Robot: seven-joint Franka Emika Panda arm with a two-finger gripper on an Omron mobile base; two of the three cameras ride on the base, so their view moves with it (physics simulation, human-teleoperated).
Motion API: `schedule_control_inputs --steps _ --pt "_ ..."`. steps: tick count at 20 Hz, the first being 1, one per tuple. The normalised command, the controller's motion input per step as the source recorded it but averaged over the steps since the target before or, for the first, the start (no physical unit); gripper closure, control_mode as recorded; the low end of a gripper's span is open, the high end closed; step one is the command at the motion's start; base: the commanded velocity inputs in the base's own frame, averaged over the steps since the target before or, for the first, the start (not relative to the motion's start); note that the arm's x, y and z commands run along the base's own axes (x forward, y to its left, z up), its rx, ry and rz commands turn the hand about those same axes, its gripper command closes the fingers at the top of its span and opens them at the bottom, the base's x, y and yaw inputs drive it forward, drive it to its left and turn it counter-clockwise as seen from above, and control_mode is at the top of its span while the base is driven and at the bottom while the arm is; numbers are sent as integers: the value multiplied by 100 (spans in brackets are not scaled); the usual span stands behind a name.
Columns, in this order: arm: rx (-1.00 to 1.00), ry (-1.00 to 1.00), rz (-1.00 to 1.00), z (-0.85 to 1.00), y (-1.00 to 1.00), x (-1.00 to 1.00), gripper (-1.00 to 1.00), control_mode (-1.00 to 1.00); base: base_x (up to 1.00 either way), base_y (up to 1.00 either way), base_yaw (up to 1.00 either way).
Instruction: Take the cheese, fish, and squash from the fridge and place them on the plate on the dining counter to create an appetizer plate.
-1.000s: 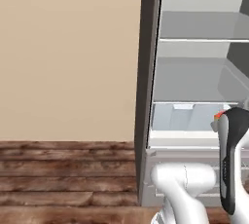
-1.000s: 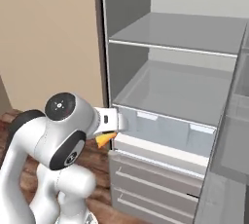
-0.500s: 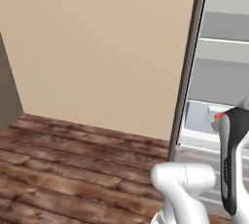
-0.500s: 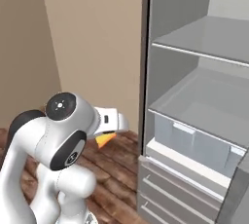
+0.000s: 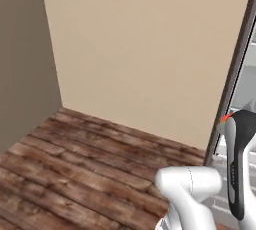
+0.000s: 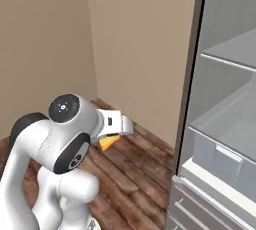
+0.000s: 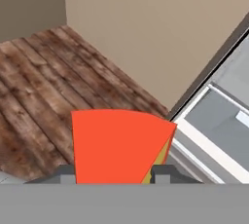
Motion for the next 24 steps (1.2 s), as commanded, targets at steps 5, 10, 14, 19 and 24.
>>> schedule_control_inputs --steps 5,10,14,19,24 --pt "0 0 0 0 0 0 100 100 0 68 31" --pt "0 0 0 0 0 0 100 100 7 73 32" --pt "0 0 0 0 0 0 100 100 24 69 37" --pt "0 0 0 0 0 0 100 100 24 61 40" --pt "0 0 0 0 0 0 100 100 25 57 40"
